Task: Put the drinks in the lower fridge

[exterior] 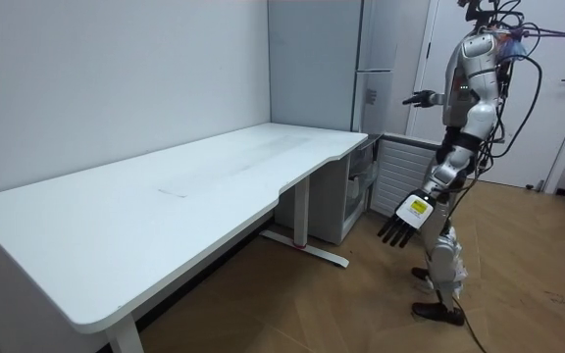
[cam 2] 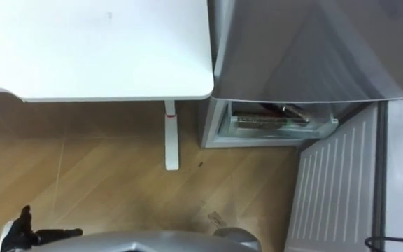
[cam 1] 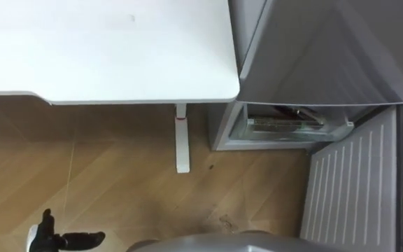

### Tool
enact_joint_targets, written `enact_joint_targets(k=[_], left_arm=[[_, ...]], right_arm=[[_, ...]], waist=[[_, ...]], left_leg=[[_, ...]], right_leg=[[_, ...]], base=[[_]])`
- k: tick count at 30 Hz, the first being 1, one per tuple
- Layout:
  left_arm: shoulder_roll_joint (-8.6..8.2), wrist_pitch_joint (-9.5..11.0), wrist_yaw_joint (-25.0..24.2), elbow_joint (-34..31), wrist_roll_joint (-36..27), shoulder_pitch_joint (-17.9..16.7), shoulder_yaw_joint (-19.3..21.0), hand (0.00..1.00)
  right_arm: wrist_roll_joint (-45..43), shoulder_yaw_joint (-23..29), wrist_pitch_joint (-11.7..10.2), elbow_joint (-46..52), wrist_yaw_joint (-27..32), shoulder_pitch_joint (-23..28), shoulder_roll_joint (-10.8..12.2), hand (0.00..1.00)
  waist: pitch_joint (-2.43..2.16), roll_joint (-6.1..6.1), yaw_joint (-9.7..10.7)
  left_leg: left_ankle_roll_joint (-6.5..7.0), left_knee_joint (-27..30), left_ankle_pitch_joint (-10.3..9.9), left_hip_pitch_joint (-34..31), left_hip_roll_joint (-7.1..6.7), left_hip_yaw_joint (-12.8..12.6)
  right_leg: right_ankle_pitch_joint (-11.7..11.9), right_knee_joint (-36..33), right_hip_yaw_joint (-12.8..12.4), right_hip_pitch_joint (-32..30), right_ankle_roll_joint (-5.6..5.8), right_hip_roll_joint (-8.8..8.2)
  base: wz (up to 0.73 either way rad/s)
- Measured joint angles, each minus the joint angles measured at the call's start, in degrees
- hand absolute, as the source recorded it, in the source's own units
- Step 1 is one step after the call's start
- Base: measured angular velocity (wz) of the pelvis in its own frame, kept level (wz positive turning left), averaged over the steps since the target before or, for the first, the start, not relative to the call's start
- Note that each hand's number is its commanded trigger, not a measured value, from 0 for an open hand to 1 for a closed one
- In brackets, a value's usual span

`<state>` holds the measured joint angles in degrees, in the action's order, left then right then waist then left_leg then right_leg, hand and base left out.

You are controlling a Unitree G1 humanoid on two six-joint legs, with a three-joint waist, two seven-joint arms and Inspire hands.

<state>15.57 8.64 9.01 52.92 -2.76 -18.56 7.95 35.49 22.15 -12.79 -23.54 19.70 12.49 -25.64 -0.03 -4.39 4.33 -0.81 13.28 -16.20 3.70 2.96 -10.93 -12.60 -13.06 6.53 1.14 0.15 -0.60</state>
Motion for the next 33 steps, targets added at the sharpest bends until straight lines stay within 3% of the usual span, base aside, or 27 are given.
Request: enact_joint_targets(k=[5, 9, 15, 21, 28, 31, 33], left_arm=[[-0.96, -0.27, 0.57, 1.47, -0.09, 0.25, 0.41, 0.0], [-1.07, -1.99, 0.43, 2.57, -0.09, 0.0, 1.26, 0.0], [-1.36, -2.23, 0.17, 2.29, -0.05, -0.04, 5.59, 0.0], [-1.39, -2.26, -0.38, 2.16, -0.06, -0.37, 6.1, 0.0], [-1.2, -2.21, -2.31, 2.15, -0.08, -0.08, 10.1, 0.0], [-1.05, -2.25, -3.34, 2.26, -0.01, -0.35, 10.21, 0.0], [-0.98, -2.42, -3.87, 2.34, 0.15, -0.32, 10.23, 0.0]], right_arm=[[3.61, 0.0, 1.51, -10.64, 0.17, 0.04, 1.63, 0.0], [7.41, 0.45, 3.05, -17.42, 0.43, 1.13, 2.26, 0.0], [8.63, 5.09, 3.31, -20.76, 3.44, 1.83, 2.63, 0.0], [11.26, 6.65, 3.62, -28.16, 3.4, 2.13, 3.37, 0.0], [13.33, 11.78, 4.07, -35.47, 1.66, 0.94, 2.82, 0.0], [15.54, 13.09, 4.33, -41.11, -0.99, -0.82, 1.47, 0.0], [19.66, 13.34, 5.92, -43.76, -3.3, -1.35, 0.17, 0.0]], waist=[[-0.14, 0.0, 0.07], [0.0, -0.31, 0.23], [-0.09, -0.47, 0.52], [-0.19, -1.01, 0.61], [-0.2, -1.11, 1.25], [-0.17, -1.25, 1.61], [-0.09, -1.18, 1.53]], left_leg=[[0.15, -0.22, 0.1, 0.19, 0.15, -0.11], [0.08, -0.57, 0.41, 0.83, 0.26, -0.51], [0.01, -0.36, 0.53, 0.87, 0.36, -0.68], [0.01, -0.1, 0.53, 0.86, 0.37, -0.76], [0.01, -0.53, 0.53, 0.83, 0.31, -0.44], [0.01, -0.56, 0.53, 0.77, 0.28, -0.47], [0.01, -0.55, 0.53, 0.83, 0.29, -0.71]], right_leg=[[0.57, 0.42, -0.02, 0.08, -0.05, 0.19], [0.7, 0.38, -0.51, 0.0, -0.26, 0.39], [0.83, 0.43, -1.08, -0.04, -0.43, 0.55], [0.83, 0.21, -1.24, -0.07, -0.43, 0.56], [0.83, 0.32, -1.24, -0.07, -0.43, 0.64], [0.83, 0.21, -1.58, -0.1, -0.42, 0.65], [0.83, 0.26, -1.67, -0.16, -0.43, 0.71]], base=[[-0.03], [-0.05], [-0.04], [0.0], [0.01], [-0.02], [-0.06]])
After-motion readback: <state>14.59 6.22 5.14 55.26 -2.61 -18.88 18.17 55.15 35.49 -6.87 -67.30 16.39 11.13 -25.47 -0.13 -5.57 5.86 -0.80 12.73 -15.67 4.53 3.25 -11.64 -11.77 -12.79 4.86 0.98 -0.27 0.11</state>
